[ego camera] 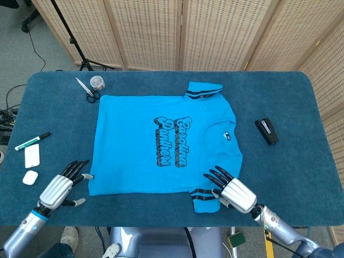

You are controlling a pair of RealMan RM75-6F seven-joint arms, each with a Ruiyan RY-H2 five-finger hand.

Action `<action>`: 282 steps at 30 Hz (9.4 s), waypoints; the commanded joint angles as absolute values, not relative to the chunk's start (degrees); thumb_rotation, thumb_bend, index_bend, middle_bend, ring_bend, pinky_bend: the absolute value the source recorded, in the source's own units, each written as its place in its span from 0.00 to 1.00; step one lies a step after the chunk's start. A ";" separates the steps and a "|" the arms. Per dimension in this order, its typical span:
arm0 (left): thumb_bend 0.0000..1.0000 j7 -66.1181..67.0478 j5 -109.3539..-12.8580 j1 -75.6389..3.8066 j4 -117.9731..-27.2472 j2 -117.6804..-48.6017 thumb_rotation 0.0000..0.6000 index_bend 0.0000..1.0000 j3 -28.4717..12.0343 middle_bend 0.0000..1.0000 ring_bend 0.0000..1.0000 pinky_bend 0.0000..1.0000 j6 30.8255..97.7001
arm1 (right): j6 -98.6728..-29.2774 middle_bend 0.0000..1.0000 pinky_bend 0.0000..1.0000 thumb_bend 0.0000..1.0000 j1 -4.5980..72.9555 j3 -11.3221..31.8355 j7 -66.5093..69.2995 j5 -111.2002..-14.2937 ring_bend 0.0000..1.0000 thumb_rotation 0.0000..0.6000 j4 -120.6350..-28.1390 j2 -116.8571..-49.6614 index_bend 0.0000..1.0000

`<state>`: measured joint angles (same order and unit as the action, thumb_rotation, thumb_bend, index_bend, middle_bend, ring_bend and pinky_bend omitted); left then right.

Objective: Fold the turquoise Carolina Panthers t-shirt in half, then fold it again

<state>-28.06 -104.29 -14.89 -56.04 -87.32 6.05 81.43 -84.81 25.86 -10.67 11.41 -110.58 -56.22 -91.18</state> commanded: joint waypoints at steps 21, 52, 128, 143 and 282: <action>0.19 -31.98 -101.78 -17.44 -46.59 -95.73 1.00 0.37 7.37 0.00 0.00 0.00 78.89 | -84.60 0.11 0.00 0.54 25.92 -10.37 11.54 -109.73 0.00 1.00 -55.47 -91.40 0.62; 0.45 -32.74 -99.46 -18.10 -47.69 -96.22 1.00 0.64 8.36 0.00 0.00 0.00 78.86 | -84.62 0.11 0.00 0.54 25.98 -10.36 11.90 -109.34 0.00 1.00 -55.67 -91.23 0.62; 0.52 -30.15 -117.87 -14.29 -54.49 -85.77 1.00 0.69 24.22 0.00 0.00 0.00 92.96 | -91.95 0.12 0.00 0.57 23.01 -23.97 7.08 -130.64 0.00 1.00 -73.48 -78.25 0.64; 0.52 -28.78 -120.06 -14.04 -55.37 -85.26 1.00 0.69 25.29 0.00 0.00 0.00 95.18 | -94.02 0.12 0.00 0.57 21.80 -24.57 6.63 -133.20 0.00 1.00 -73.14 -78.05 0.64; 0.33 4.50 -58.44 -40.61 -77.70 -72.61 1.00 0.00 -10.29 0.00 0.00 0.00 45.22 | -28.58 0.00 0.00 0.00 63.29 23.00 19.88 -65.16 0.00 1.00 -5.34 -113.42 0.00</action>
<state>4.54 -58.42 -40.64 -77.73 -72.58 -10.32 45.23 -27.68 62.87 21.09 22.11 -67.13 -6.10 -112.93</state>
